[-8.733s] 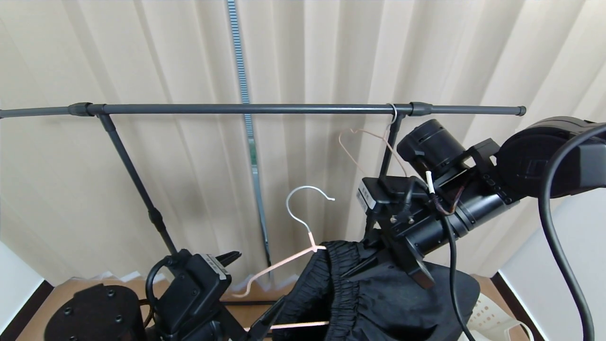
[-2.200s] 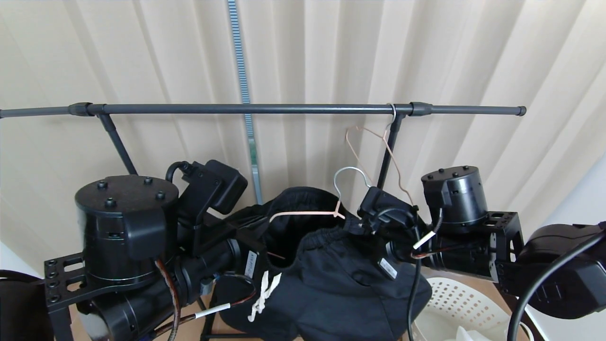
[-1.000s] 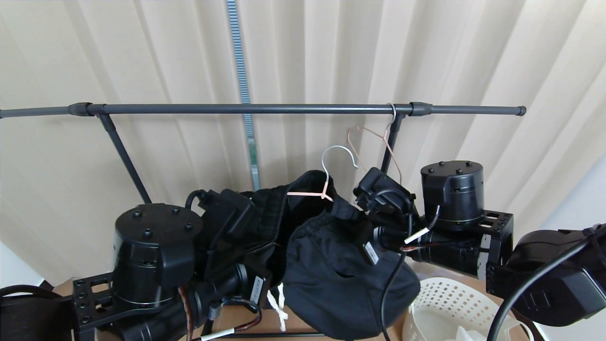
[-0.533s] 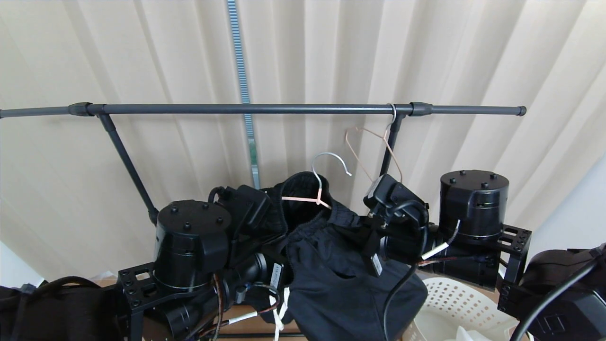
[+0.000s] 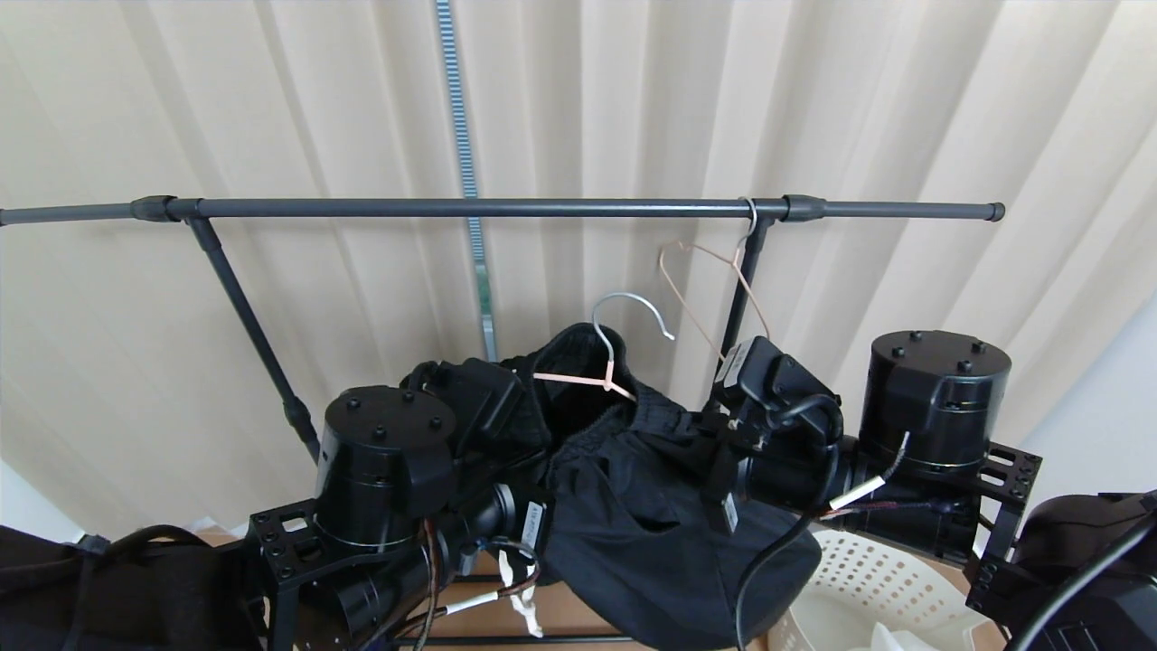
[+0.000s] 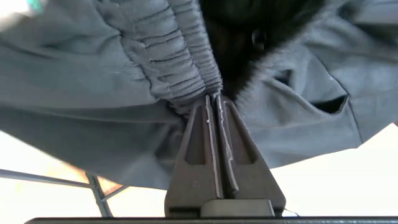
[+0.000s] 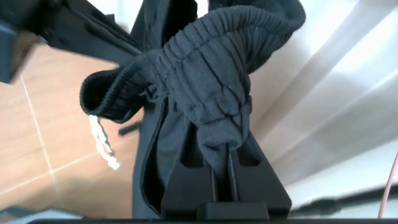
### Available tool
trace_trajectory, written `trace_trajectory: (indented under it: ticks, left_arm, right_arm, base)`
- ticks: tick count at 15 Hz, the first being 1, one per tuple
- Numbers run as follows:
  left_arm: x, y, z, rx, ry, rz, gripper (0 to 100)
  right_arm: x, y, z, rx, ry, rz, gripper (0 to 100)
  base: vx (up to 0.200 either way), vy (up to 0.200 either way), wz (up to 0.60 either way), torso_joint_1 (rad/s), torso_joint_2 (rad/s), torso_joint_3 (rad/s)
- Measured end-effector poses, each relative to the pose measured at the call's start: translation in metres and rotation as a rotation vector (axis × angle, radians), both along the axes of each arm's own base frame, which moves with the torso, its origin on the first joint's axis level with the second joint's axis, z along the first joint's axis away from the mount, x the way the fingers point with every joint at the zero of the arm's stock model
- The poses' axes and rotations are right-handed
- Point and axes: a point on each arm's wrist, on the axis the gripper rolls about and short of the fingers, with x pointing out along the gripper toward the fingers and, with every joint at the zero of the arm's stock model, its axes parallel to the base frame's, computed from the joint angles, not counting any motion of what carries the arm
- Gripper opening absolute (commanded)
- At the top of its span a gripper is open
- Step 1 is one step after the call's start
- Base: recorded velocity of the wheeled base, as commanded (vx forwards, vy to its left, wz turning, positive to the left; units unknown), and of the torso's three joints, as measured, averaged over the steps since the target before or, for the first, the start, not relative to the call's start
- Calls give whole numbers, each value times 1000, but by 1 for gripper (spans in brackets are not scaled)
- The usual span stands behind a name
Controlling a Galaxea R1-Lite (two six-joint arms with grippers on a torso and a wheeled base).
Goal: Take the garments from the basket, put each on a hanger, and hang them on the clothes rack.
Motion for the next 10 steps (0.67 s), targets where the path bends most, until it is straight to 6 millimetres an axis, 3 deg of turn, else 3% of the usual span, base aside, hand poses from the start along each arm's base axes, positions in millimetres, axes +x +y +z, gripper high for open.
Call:
trace_trajectory:
  ticks: [8,9,10]
  left_arm:
    - [7,-4,-4,-19,-21,8,0]
    - [7,-4,-5,-17,-20,8,100]
    - [7,-5,-5,-16,-19,8,100]
  right_arm:
    - [-3,-2,-1,15,-10,28,0]
    - [-3,-2,-2,15,-8,34,0]
    - [-4,-2,-2,16,-7,39,0]
  base:
    - [0,0,0,0,0,0]
    - [0,0,0,0,0,0]
    - [0,0,0,0,0,0]
